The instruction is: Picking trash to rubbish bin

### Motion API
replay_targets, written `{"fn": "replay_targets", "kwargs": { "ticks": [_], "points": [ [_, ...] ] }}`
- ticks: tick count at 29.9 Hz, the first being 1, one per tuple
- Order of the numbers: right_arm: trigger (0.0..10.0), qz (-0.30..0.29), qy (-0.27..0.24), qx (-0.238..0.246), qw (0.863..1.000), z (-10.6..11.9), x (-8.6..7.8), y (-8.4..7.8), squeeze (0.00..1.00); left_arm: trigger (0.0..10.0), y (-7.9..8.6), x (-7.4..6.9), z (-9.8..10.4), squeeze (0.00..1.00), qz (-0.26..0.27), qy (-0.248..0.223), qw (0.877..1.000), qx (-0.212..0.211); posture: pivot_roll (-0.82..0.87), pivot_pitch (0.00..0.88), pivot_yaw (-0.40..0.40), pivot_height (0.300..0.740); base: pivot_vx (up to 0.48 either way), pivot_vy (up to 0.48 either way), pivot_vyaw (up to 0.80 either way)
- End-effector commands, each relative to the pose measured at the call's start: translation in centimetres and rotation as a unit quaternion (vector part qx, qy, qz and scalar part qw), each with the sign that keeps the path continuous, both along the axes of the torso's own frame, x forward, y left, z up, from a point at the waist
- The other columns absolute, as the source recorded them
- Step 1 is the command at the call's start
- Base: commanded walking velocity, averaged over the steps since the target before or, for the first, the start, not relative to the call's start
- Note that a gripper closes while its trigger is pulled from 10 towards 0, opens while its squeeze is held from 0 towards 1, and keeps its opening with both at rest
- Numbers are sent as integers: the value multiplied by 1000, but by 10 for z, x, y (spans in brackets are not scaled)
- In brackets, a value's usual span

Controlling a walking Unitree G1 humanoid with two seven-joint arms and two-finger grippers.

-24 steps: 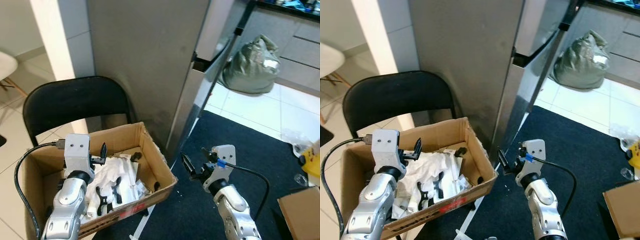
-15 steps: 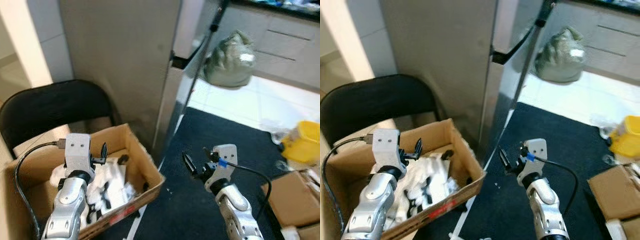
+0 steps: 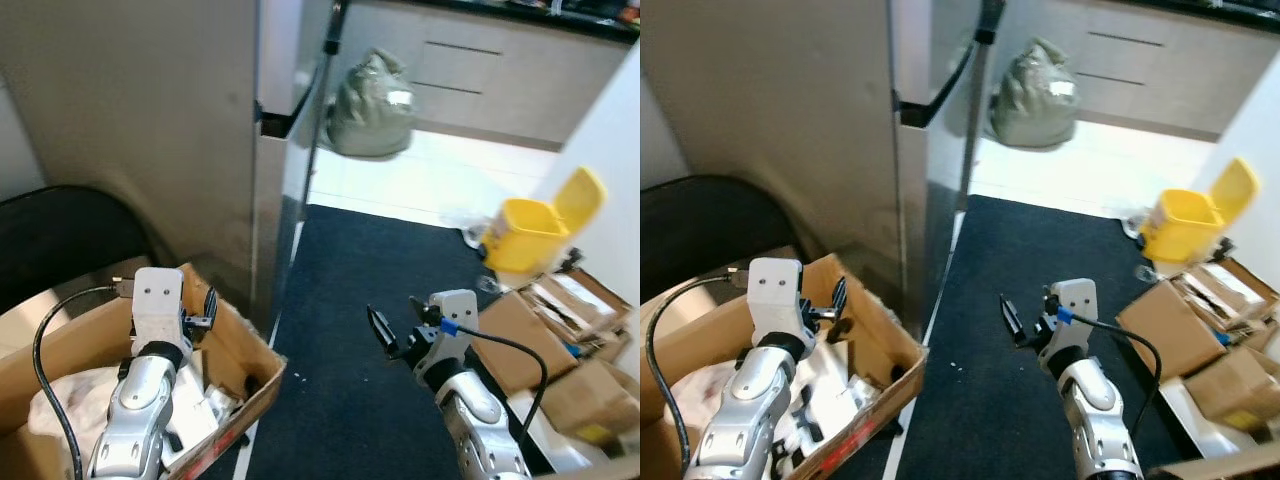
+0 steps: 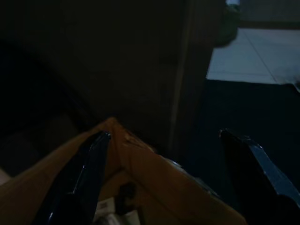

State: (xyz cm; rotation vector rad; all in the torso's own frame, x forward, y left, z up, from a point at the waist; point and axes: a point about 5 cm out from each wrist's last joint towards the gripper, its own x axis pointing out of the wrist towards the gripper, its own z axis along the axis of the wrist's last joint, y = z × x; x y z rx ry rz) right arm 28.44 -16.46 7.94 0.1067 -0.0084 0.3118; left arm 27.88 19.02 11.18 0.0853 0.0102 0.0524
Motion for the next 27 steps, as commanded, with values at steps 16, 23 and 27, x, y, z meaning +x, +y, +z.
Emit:
{"fn": "replay_targets", "kwargs": {
  "ticks": [16,23,27],
  "points": [
    [10000,-7,3,-3,1000,0,-3,-3,0,10000,-4,1,-5,0,-8,14,1000,12,12,115,-76,740,0,0,-707],
    [10000,-12,9,-2,1000,-2,-5,-4,0,10000,-9,2,-5,0,-14,14,1000,17,12,116,-71,740,0,0,-708],
    [10000,-14,8,-2,1000,-1,-6,-3,0,10000,-9,2,-7,0,-16,16,1000,16,-8,120,-71,740,0,0,-711]
  ]
}}
